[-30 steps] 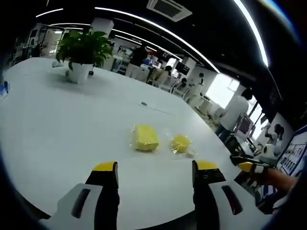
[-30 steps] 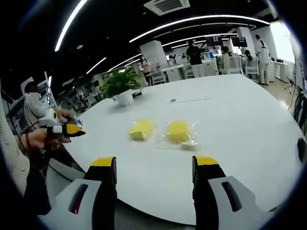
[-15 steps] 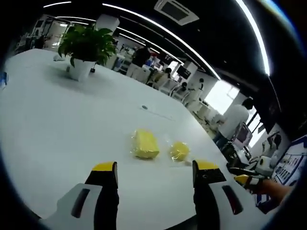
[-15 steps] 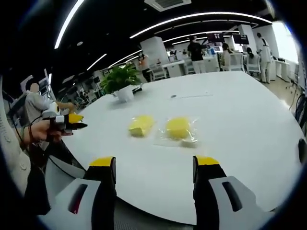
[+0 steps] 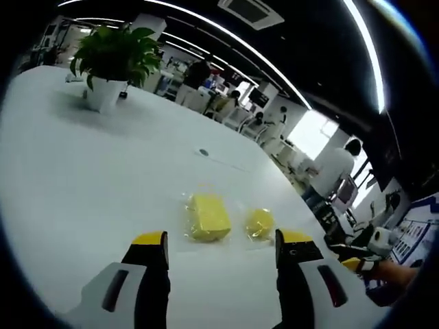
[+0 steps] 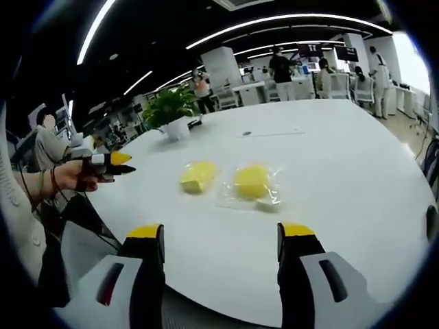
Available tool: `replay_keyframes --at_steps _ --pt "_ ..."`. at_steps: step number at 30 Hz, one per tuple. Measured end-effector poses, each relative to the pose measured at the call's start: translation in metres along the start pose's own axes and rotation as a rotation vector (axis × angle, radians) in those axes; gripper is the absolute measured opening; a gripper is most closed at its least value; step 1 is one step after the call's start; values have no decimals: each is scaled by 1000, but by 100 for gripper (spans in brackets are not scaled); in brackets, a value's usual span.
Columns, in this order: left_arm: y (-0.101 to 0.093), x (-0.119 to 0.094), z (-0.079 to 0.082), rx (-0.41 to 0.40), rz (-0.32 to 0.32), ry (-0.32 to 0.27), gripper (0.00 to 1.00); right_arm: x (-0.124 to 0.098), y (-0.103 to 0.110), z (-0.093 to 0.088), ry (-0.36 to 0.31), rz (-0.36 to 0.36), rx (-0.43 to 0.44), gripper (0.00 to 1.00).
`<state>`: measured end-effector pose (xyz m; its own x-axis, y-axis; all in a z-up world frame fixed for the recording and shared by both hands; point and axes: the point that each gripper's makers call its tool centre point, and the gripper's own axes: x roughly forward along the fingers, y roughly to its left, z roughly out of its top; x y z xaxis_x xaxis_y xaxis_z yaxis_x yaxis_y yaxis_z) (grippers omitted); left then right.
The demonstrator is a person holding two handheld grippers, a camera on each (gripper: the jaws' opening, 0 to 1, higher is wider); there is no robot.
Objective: Compare the silicone blocks by pressing each to a similar depth, holding the contact briefly, and releasing to observe deformation and rebound differences across the visible hardness samples.
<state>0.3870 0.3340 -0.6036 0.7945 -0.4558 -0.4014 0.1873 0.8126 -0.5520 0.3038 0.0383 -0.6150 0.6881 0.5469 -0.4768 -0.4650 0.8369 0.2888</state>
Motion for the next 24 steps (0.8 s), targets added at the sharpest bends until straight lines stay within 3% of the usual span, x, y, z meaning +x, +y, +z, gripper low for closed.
replay_keyframes --at_steps 7,24 --pt "6 22 10 -10 -5 8 62 7 -5 -5 26 -3 8 61" --pt "21 62 10 -67 -9 37 62 17 -13 -3 54 -10 10 61"
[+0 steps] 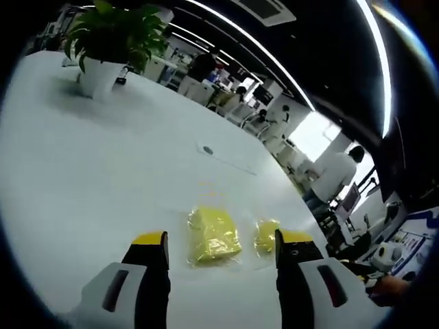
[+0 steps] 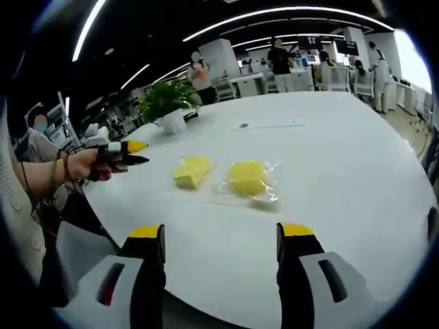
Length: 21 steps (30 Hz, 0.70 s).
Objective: Compare the silicone blocks by pressing each to a similar depth, holding the contact briefly, and releasing to observe deformation and rebound differences across the visible hardness samples.
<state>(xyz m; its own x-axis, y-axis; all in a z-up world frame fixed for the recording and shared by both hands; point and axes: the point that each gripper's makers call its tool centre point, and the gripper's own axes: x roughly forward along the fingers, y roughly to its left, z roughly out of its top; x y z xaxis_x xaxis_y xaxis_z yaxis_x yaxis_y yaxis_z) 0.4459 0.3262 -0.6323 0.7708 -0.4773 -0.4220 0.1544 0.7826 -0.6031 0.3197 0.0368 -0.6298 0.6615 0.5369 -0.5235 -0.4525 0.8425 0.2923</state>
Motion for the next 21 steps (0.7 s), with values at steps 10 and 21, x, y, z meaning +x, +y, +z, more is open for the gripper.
replay_keyframes --at_steps 10,21 --pt "13 25 7 -74 -3 -31 58 4 -8 0 12 -11 3 61" --pt "25 57 6 -124 -6 -24 59 5 -20 1 34 -30 2 61"
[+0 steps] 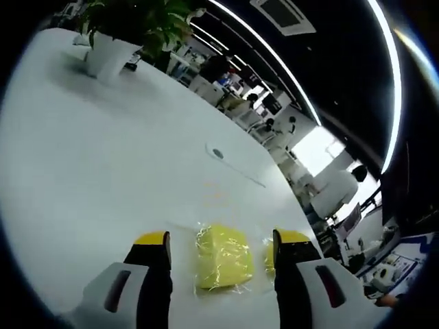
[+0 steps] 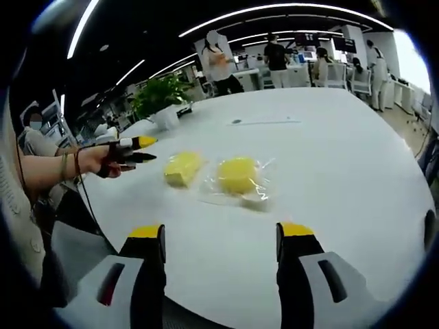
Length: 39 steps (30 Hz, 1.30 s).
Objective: Compare the silicone blocks by pressing each to a similar depth, holding the contact briefly, and releasing to observe deformation and rebound differences across the visible hardness samples.
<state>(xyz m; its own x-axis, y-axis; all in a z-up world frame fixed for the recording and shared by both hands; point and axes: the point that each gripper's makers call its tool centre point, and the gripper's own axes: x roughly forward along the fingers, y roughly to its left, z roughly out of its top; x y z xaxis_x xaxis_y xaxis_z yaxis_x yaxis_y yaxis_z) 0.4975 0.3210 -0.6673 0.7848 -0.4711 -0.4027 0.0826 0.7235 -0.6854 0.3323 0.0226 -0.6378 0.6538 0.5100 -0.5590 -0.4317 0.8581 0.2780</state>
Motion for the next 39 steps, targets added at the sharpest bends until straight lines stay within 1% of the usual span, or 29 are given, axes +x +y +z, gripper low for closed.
replay_keyframes --at_steps 4,9,10,13,16,20,26,29,33,37,39 --pt "3 9 -2 -11 1 8 57 1 -4 -1 6 -8 2 61" --pt "10 26 -5 -14 3 32 56 3 -9 -3 16 -12 7 61" --pt "11 28 -6 -28 2 37 57 3 -11 -4 18 -14 6 60" --pt "15 36 -5 -81 1 26 56 3 -16 -5 21 -21 9 60" --pt "16 42 -5 -102 -3 18 55 3 -19 -6 27 -28 14 60" --pt "18 51 -8 -114 2 35 51 3 -22 -6 32 -35 18 60" --pt "23 60 -12 -125 2 48 39 3 -25 -7 40 -38 17 60" --pt "26 64 -12 -139 3 46 36 3 -27 -6 38 -43 21 60" --pt "26 65 -14 -149 -7 47 23 4 -28 -8 42 -45 21 60" --pt "28 68 -20 -157 -2 70 22 4 -29 -11 48 -49 25 60" --pt "28 68 -19 -166 -4 61 21 4 -30 -11 47 -50 27 60"
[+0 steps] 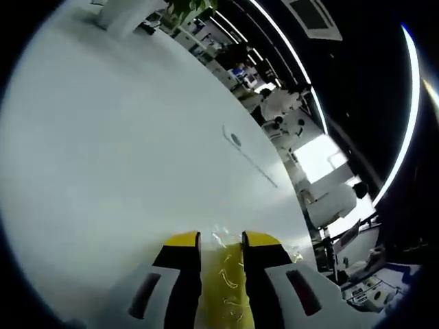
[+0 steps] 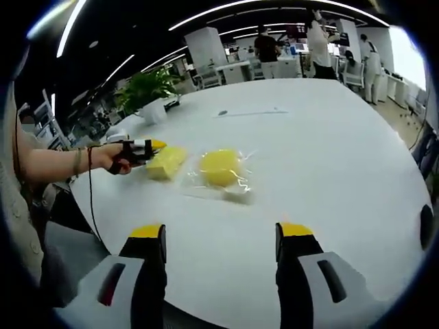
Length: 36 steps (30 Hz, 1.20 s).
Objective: Compare the silicone blocks by pressing each to a similar depth, holding the contact briefly, and releasing to observe deformation and rebound differences across the visible hardness samples.
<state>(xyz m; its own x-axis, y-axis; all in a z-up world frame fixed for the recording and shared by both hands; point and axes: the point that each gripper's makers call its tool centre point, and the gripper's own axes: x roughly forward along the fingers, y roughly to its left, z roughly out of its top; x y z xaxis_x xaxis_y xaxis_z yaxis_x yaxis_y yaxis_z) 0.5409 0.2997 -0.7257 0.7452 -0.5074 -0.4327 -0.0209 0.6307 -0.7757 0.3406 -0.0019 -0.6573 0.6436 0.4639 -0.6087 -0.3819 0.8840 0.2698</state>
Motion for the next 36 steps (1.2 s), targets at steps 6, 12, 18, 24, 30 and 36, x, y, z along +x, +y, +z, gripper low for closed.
replay_keyframes --at_steps 6,12,18,24,30,36 --pt "-3 2 3 -11 -18 -20 8 0 -2 1 -4 -6 1 59" --pt "-2 3 6 -20 -24 -31 2 1 -3 1 -1 -8 -2 59" --pt "-7 -1 4 -17 -40 -28 0 1 -3 2 -6 -8 -3 59" --pt "-13 -5 4 -38 -46 -33 0 1 -1 2 -4 -3 -5 59" --pt "-27 -12 6 -49 -78 -57 0 1 4 4 -15 6 -10 58" --pt "-44 -21 5 -6 -102 -74 0 0 10 7 -25 19 -15 58"
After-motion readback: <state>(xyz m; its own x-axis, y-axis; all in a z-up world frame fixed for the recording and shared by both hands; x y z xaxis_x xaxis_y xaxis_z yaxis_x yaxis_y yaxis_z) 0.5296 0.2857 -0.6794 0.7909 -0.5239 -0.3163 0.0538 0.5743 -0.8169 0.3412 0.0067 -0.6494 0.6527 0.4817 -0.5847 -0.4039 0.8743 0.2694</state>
